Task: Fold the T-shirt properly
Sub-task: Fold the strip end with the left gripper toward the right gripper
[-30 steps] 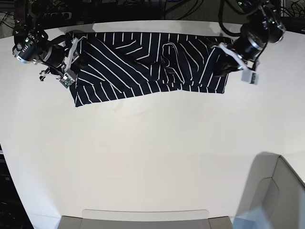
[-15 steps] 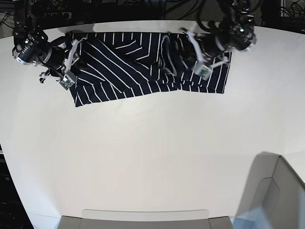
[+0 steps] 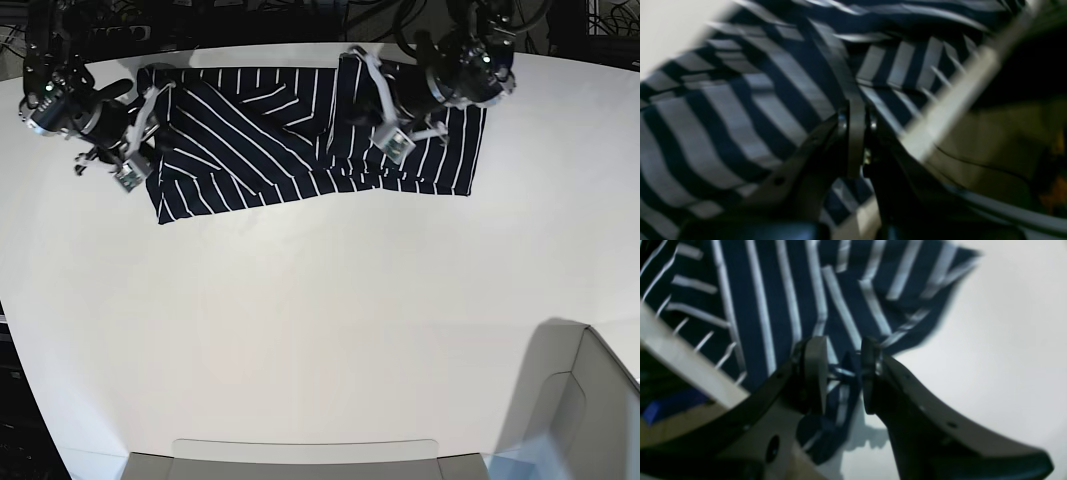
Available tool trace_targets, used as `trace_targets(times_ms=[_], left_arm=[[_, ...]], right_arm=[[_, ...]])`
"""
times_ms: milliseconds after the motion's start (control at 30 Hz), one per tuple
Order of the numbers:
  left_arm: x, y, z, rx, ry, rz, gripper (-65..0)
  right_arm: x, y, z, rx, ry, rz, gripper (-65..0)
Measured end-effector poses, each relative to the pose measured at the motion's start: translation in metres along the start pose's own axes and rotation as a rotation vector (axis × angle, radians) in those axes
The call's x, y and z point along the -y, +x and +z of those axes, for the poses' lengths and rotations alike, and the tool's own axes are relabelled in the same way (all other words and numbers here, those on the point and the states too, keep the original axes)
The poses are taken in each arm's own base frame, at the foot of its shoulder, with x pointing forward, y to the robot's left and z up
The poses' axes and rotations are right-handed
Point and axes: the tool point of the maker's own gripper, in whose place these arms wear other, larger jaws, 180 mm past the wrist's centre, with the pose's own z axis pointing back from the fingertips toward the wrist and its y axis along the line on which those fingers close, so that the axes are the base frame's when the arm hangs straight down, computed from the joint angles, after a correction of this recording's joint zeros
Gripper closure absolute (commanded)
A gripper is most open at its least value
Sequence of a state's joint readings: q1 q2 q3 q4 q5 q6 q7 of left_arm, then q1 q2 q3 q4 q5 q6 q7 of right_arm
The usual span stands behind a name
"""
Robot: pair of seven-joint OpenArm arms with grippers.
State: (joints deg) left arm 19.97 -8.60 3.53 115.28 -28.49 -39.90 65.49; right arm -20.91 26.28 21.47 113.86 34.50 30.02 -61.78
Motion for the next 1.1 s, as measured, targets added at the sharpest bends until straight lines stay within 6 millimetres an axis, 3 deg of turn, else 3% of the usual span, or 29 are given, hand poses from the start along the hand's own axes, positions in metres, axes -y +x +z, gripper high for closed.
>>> trace_targets(times_ms=[133, 233, 400, 600, 767, 900, 1100], left_arm=[[-0.022, -0.007, 0.009, -0.017, 0.068, 0.021, 0.0], [-0.017, -0.015, -0.002, -0.048, 0.031, 0.031, 0.0], [-0.014, -0.013, -0.03, -0.063, -0.041, 0.048, 0.0], [-0.022, 0.0, -0.033, -0.052, -0.031, 0.019, 0.0], [-0.02, -0.003, -0.033, -0.059, -0.033, 0.022, 0.0], [-0.02, -0.005, -0.033, -0.063, -0.034, 0.024, 0.0], [-0.018, -0.004, -0.034, -0.063, -0.04, 0.022, 0.0]], right_arm=[[0.011, 0.028, 0.017, 0.138, -0.023, -0.063, -18.1], [0.024, 0.022, 0.023, 0.127, -0.063, -0.081, -18.2], [0.025, 0.019, 0.022, 0.134, -0.056, -0.109, -18.2], [0.028, -0.015, 0.004, 0.063, -0.026, -0.221, -18.3], [0.018, -0.038, -0.011, 0.071, 0.109, -0.351, -18.3], [0.026, -0.069, -0.026, 0.009, 0.14, -0.437, -18.3], [0.028, -0.078, -0.042, 0.02, 0.18, -0.522, -18.2]])
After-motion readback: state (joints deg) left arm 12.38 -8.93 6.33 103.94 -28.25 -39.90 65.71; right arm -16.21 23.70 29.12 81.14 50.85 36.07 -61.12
